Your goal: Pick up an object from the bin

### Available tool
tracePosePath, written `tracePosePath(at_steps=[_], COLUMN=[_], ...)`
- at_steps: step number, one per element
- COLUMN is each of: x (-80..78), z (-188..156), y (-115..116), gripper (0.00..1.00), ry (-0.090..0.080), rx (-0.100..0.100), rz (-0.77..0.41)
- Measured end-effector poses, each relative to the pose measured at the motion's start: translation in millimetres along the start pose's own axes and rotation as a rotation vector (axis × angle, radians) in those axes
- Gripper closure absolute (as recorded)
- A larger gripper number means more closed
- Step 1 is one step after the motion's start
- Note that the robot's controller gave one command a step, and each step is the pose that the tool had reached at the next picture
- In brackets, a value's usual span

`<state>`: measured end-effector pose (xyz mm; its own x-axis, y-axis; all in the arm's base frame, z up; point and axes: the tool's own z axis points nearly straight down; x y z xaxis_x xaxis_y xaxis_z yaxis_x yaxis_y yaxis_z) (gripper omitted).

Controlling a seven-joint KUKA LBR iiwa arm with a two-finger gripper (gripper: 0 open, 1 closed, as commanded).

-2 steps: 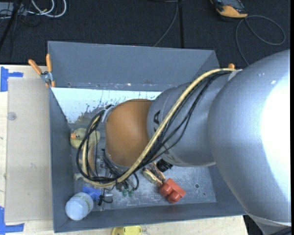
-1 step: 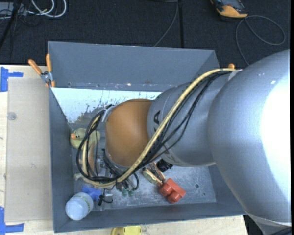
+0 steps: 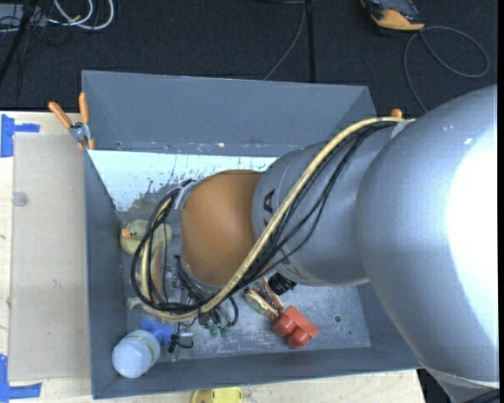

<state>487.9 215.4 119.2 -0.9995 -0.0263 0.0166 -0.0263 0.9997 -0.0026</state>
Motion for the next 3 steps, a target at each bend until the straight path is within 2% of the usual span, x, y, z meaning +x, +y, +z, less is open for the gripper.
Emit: tracePosePath(at_steps=[1,2,3], x=[2.8,-0.9,8.7], z=[-26,-30,48], y=[-8,-3,22], gripper=[0.0,0.0,1.0], ry=[0.006,-0.008,0.003], rx=[0.002,-0.002,0.001], rz=[-0.152,-0.224,-0.185])
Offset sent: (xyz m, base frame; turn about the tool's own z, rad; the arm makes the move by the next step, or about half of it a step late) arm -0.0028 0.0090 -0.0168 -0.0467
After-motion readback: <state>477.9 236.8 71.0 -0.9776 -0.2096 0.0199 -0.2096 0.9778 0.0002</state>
